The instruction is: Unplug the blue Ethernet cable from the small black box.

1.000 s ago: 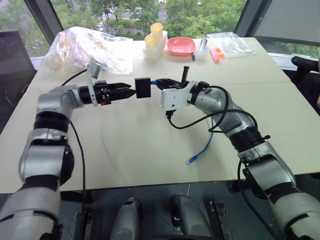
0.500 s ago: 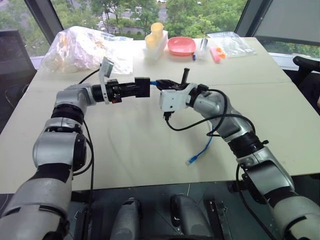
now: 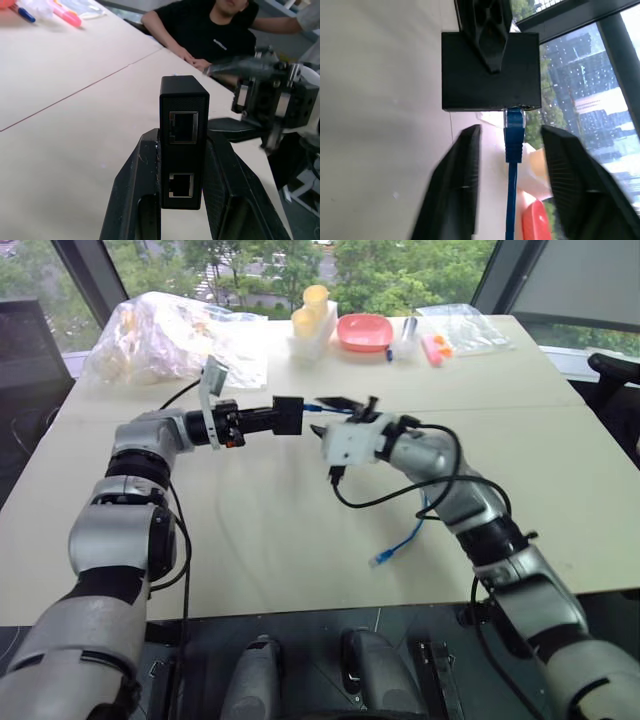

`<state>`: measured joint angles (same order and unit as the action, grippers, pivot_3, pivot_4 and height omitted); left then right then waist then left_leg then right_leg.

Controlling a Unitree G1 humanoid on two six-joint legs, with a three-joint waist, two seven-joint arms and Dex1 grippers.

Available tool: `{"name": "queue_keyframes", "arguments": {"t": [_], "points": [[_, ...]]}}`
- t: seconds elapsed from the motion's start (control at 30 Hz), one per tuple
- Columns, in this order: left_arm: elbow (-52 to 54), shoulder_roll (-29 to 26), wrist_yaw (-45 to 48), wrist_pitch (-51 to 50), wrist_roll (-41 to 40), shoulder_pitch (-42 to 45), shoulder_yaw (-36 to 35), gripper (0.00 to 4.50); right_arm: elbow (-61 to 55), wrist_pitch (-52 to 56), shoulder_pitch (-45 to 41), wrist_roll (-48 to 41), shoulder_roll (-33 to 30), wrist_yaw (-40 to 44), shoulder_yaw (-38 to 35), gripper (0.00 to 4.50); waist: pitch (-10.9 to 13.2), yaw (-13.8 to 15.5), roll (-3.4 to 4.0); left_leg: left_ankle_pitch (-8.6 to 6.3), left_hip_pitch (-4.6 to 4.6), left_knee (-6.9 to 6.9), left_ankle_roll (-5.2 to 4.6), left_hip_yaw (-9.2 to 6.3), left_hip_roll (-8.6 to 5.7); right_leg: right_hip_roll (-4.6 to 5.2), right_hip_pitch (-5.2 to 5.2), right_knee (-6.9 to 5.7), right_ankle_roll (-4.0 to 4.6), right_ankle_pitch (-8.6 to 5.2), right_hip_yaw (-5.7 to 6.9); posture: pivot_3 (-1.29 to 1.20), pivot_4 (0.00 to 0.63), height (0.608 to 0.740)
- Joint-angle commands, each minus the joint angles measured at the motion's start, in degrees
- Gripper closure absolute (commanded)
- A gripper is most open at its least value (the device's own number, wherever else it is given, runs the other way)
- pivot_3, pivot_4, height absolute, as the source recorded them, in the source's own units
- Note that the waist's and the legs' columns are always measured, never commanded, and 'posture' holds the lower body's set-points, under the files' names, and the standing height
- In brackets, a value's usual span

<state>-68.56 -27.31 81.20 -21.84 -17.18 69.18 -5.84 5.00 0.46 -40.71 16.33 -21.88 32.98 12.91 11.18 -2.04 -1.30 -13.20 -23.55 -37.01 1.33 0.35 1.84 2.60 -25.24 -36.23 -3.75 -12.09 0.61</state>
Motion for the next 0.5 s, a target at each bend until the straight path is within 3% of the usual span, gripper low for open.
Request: {"name": "queue_keyframes", "arguments": {"t": [0.03,0.13,0.27,0.5], "points": [[1.34,-1.2,0.87,-1.35,-1.28,0.12,-2.59,3.98,-12.61,21.2,6.17,-21.77,5.39,5.5,-9.84,0.81,0.0,0.19,0.0,0.0,0.0,-0.01,0.0,-0.02,0.0,0.0,0.02,0.0,0.0,0.0,0.01,0.0,0.15,0.74],[2.67,-1.0,2.66,-4.18,-2.12,-0.09,-3.53,3.98,-19.03,34.22,10.41,-36.72,11.44,5.73,-15.03,0.81,0.0,0.09,0.0,0.0,0.03,-0.02,0.0,-0.02,0.02,0.01,0.03,-0.03,0.01,0.02,0.01,0.0,0.15,0.74],[5.49,-1.12,6.13,-9.58,-3.98,-0.56,-4.3,3.98,-21.35,44.8,11.43,-50.71,20.81,-1.43,-21.11,0.81,0.0,-0.26,0.01,0.0,0.07,-0.03,0.0,-0.05,0.04,-0.01,0.02,-0.09,0.07,0.06,0.01,0.0,0.15,0.74],[15.3,-2.1,10.12,-18.74,-7.58,-4.97,-3.86,3.98,-19.63,44.65,10.73,-56.57,27.64,-8.77,-22.24,0.81,0.0,-0.26,0.02,0.0,0.08,-0.01,-0.01,-0.06,0.04,0.0,0.03,-0.09,0.08,0.06,0.01,0.0,0.15,0.74]]}}
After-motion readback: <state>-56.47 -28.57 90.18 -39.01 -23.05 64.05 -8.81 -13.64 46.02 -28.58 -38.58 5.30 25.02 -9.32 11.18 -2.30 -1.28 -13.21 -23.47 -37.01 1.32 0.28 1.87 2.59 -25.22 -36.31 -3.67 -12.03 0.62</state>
